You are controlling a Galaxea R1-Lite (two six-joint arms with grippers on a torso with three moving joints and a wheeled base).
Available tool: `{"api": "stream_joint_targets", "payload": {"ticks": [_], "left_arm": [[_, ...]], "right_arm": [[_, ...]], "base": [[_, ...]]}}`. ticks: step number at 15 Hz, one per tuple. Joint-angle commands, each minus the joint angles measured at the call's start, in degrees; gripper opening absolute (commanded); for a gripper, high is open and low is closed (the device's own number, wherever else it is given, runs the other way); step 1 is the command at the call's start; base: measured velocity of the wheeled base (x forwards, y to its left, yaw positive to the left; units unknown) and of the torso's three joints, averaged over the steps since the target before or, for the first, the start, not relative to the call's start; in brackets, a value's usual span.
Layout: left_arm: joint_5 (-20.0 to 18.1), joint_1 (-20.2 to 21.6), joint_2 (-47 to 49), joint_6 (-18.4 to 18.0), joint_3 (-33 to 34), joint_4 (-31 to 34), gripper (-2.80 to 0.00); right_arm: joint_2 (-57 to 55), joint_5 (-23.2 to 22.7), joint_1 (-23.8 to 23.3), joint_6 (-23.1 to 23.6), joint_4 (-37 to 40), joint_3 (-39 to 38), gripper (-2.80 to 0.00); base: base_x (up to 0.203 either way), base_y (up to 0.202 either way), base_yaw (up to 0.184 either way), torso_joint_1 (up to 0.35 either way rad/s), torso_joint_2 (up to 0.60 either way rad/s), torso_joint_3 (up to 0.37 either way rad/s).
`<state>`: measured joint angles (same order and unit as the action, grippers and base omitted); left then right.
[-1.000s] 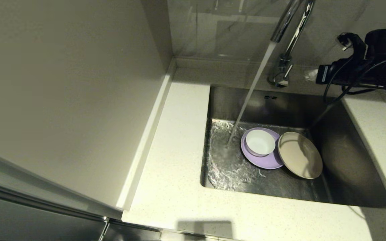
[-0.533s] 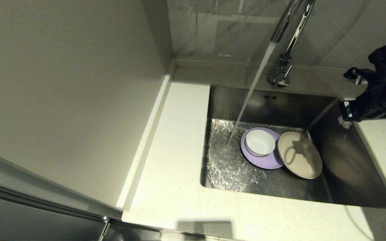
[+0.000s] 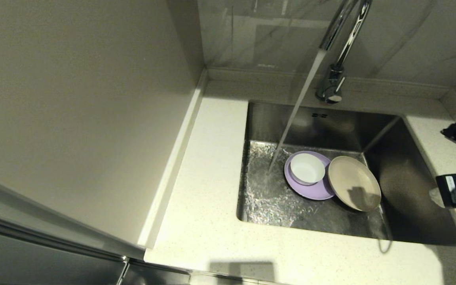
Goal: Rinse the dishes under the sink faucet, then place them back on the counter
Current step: Wait for the water to rinse the bowl
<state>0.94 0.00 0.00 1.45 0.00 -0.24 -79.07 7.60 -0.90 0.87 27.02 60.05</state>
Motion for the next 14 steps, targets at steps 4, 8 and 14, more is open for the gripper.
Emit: {"api": "stream_joint_targets", "payload": {"ticks": [4,8,14], "left_arm": [[0.03,0.0,-0.18,-0.04,0.0,-0.02,-2.8],[0.03,0.0,-0.18,0.04,0.0,-0.02,-2.8],[0.03,0.0,-0.18,0.04,0.0,-0.02,-2.8]], "right_arm": [[34.01,-8.32,-0.43,2.21,-31.72,-30.66,-2.8],[52.15,-11.13,-1.35,3.09,-37.33,-44.63,-2.8],[73.28,-11.21,0.87,0.5,-35.57,-59.49,-2.8]], "base": [[0.0,0.0,0.0,0.0,0.0,0.0],[0.0,0.0,0.0,0.0,0.0,0.0],[0.0,0.0,0.0,0.0,0.0,0.0]]}}
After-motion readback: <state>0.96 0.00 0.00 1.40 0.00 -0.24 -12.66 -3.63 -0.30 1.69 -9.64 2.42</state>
